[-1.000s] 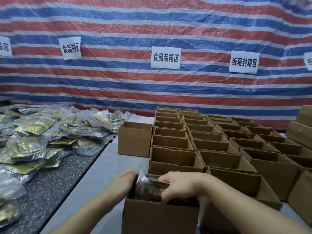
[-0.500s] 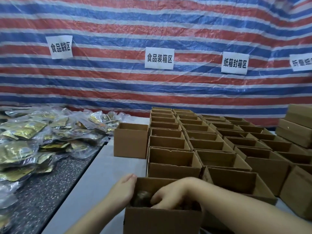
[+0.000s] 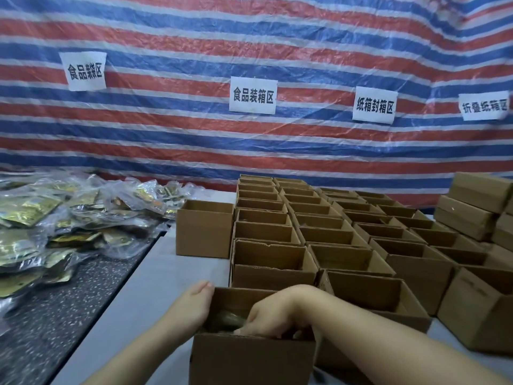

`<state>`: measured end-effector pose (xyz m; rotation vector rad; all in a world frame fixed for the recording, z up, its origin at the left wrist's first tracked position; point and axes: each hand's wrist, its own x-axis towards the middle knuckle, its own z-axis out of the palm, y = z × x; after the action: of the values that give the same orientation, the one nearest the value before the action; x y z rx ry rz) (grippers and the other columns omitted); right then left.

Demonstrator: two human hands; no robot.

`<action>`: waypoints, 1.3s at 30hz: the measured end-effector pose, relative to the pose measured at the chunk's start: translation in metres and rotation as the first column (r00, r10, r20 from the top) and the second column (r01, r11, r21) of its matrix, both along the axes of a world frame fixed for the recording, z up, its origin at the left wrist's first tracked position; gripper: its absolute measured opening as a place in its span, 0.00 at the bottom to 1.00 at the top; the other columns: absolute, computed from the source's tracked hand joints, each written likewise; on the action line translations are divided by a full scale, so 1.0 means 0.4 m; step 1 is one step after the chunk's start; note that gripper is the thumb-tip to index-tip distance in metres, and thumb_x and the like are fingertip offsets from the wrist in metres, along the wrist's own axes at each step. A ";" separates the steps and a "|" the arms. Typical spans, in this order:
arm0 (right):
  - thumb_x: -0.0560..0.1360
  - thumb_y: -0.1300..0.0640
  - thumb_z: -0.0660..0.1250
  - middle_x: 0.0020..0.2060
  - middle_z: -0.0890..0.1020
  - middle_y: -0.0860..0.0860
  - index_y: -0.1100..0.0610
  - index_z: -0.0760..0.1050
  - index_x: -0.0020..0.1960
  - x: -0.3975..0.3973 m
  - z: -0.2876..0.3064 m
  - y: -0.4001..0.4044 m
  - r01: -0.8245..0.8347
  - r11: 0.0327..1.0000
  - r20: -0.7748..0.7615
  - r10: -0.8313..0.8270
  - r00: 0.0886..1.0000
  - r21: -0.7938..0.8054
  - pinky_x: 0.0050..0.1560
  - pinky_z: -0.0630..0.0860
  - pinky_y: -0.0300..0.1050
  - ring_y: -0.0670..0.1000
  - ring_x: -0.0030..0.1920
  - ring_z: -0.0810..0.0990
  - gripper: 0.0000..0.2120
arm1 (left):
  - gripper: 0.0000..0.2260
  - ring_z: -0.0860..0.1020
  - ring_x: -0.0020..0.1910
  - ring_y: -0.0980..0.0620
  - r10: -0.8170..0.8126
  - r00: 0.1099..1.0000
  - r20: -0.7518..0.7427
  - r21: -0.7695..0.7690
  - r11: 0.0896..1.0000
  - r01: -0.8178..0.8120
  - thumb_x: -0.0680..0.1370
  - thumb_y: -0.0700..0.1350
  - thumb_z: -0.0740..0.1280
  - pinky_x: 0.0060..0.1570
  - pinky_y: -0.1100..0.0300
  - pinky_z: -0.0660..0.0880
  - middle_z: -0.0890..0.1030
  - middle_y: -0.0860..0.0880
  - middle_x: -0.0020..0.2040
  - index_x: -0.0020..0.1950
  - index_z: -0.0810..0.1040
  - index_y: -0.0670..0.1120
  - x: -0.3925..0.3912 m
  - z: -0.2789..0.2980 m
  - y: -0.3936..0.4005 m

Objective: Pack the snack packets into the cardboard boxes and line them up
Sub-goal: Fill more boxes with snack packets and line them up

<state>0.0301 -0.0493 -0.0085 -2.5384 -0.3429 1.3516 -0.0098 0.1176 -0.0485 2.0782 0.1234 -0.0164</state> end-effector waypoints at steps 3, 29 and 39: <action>0.79 0.30 0.53 0.59 0.79 0.51 0.50 0.77 0.64 -0.019 0.007 -0.021 0.145 0.989 -0.068 -0.142 0.987 0.042 0.53 0.72 0.45 0.51 0.56 0.78 0.30 | 0.16 0.75 0.43 0.51 0.003 1.000 -0.015 -0.013 1.000 -0.003 0.86 0.50 0.51 0.39 0.61 0.69 0.76 0.45 0.44 0.45 0.73 0.46 -0.004 0.004 -0.008; 0.76 0.34 0.66 0.81 0.36 0.53 0.46 0.54 0.80 -0.146 -0.011 0.029 -0.388 0.905 0.698 0.391 0.600 -0.174 0.78 0.44 0.61 0.63 0.80 0.36 0.39 | 0.08 0.78 0.42 0.47 0.216 0.976 -0.036 0.317 0.928 -0.194 0.84 0.46 0.55 0.34 0.57 0.75 0.79 0.43 0.49 0.57 0.71 0.45 -0.028 0.003 0.190; 0.78 0.30 0.56 0.81 0.44 0.62 0.52 0.60 0.80 0.045 0.018 0.259 -0.353 0.682 0.575 0.731 0.368 -0.640 0.77 0.42 0.67 0.67 0.80 0.49 0.38 | 0.17 0.79 0.41 0.47 0.323 0.942 -0.087 0.462 0.851 -0.249 0.84 0.51 0.57 0.30 0.58 0.72 0.80 0.43 0.45 0.57 0.76 0.38 0.187 0.013 0.362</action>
<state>0.0480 0.0544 -0.0012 -3.4810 -1.3551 0.1809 0.0650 0.2625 -0.0435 2.4960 0.5888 0.0295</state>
